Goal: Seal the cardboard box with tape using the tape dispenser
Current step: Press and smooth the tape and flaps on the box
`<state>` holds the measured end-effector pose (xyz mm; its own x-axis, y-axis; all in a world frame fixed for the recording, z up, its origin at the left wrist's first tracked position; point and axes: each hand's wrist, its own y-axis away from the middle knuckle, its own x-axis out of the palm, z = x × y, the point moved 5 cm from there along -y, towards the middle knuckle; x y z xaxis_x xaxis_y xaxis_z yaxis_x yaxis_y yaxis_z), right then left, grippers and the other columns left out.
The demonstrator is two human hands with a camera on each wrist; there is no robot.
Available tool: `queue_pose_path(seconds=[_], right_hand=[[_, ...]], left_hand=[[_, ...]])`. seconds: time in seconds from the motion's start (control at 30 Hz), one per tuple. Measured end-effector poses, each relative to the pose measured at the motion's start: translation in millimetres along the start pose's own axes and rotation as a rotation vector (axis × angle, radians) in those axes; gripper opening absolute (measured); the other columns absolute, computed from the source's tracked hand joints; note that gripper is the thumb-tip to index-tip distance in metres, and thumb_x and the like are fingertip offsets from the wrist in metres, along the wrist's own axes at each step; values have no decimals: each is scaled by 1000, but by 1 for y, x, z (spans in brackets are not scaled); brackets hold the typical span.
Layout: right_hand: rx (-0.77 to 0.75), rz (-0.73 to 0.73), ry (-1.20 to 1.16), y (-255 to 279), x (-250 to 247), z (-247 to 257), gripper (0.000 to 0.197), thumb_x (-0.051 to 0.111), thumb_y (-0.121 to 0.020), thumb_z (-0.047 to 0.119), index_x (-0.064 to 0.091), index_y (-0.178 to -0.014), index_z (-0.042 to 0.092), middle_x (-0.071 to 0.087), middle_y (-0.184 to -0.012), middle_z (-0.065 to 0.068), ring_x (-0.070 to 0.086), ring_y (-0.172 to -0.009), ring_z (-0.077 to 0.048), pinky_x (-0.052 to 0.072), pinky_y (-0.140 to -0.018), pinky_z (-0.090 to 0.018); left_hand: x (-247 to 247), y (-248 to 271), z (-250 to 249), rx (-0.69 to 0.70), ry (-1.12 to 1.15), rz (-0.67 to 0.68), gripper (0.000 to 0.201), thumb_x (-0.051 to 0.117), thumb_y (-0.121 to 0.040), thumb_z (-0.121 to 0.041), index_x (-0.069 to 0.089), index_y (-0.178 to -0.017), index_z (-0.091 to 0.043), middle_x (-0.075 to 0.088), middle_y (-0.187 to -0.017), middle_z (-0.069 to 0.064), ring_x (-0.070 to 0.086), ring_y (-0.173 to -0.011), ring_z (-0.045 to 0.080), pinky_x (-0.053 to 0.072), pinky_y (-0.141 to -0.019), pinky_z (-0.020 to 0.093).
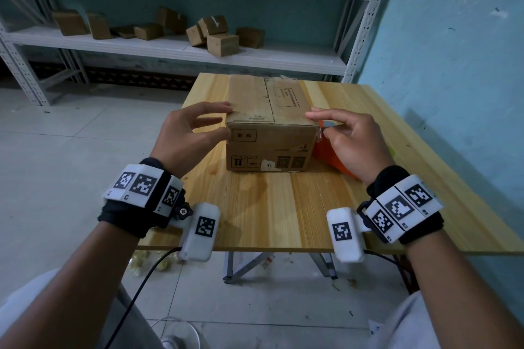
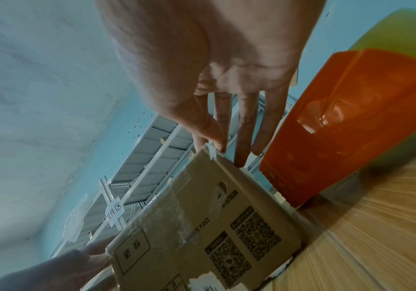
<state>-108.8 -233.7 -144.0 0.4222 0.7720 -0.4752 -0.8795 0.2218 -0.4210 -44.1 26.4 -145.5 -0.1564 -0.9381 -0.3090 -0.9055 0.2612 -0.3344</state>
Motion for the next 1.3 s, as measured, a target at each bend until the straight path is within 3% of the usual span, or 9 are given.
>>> queue_pose_path(seconds=[0.23,0.37,0.53,0.83,0.97,1.1,1.17,1.23,1.3], right_hand=[[6,-7,-7,0,0,1,43,50,-88,-2,75,-110,26,65,-126,12,60,-118,-10,48,-103,-36],[14,-8,-8,1,0,1,44,50,-88,-2,75,-109,27,65,-126,13,61,-115,-8,50,-100,-32],[15,-12,-8,1,0,2,43,50,-89,-2,75,-109,27,66,-125,13,60,-116,-9,49,-102,-36],[17,-10,-2,1,0,3,42,50,-90,-1,74,-110,27,65,-127,12,60,-116,-10,50,-100,-35],[17,-10,0,2,0,3,42,50,-90,-1,74,-110,28,65,-127,12,62,-109,-10,52,-94,-28],[18,-12,2,2,-1,4,42,49,-90,-2,74,-110,26,65,-127,12,62,-96,-3,51,-85,-20],[18,-18,1,2,-1,4,42,49,-90,-2,74,-109,25,65,-126,10,63,-102,-5,52,-87,-21],[10,-27,4,2,0,5,41,49,-89,-3,75,-109,23,66,-126,9,61,-114,-9,51,-97,-28],[10,-26,9,1,1,5,41,49,-89,-4,75,-110,21,66,-126,7,58,-120,-7,48,-102,-31]], left_hand=[[0,-1,2,5,8,-3,34,72,-79,-10,67,-111,-21,64,-120,-15,61,-108,4,50,-84,21],[-1,0,1,9,11,0,34,72,-79,-11,67,-111,-20,64,-120,-15,61,-106,2,50,-81,16],[-1,1,1,15,44,30,37,72,-79,-10,66,-114,-16,63,-121,-15,62,-102,-7,50,-74,7],[-1,1,2,27,58,29,39,72,-77,-13,66,-115,-15,63,-121,-13,62,-100,-8,51,-74,9],[-1,1,2,25,58,20,36,72,-77,-14,66,-113,-16,63,-121,-13,63,-100,-4,52,-75,11],[-1,1,2,34,24,1,35,73,-77,-16,67,-112,-17,64,-120,-14,65,-99,-1,53,-76,12],[0,2,1,51,-20,-12,33,73,-77,-19,68,-110,-18,65,-119,-15,65,-98,-2,54,-77,14],[0,2,0,59,-51,-24,32,73,-78,-20,68,-109,-20,65,-117,-15,65,-97,-2,55,-78,16],[1,3,-1,65,-67,-28,31,73,-78,-19,68,-108,-20,66,-117,-14,65,-96,-3,56,-79,18]])
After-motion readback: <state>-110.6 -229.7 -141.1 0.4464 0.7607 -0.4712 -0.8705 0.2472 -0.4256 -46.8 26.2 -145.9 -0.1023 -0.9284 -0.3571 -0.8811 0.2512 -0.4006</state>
